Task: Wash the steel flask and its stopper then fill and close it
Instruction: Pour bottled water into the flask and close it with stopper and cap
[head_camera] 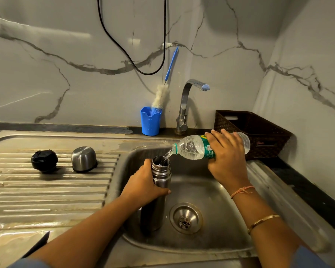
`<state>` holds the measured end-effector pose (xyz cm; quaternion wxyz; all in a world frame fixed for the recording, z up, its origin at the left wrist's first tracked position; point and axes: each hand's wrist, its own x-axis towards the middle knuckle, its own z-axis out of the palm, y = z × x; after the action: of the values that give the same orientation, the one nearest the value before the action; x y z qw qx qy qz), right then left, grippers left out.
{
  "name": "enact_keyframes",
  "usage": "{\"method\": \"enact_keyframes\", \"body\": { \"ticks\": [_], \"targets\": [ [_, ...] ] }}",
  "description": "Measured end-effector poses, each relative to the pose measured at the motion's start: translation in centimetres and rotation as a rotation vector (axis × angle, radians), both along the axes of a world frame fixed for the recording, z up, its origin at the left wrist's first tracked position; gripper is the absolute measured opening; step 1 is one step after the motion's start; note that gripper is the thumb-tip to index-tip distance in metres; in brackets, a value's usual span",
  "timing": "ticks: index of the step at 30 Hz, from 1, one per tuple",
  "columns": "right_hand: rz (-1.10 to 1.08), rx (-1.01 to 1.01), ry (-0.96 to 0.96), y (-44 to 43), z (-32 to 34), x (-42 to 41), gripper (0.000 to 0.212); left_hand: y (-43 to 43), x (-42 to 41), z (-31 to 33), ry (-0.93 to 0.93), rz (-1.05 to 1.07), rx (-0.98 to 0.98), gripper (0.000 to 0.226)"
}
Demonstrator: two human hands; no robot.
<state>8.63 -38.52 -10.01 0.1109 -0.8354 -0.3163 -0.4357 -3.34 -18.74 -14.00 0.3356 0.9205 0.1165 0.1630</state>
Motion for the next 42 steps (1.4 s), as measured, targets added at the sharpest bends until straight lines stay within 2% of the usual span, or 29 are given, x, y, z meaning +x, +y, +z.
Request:
{"method": "enact_keyframes", "body": {
  "ticks": [42],
  "targets": [
    [-0.037, 0.008, -0.101, 0.11, 0.49, -0.31, 0.057, -0.12, -0.15, 0.19, 0.021, 0.017, -0.016, 0.074]
  ]
}}
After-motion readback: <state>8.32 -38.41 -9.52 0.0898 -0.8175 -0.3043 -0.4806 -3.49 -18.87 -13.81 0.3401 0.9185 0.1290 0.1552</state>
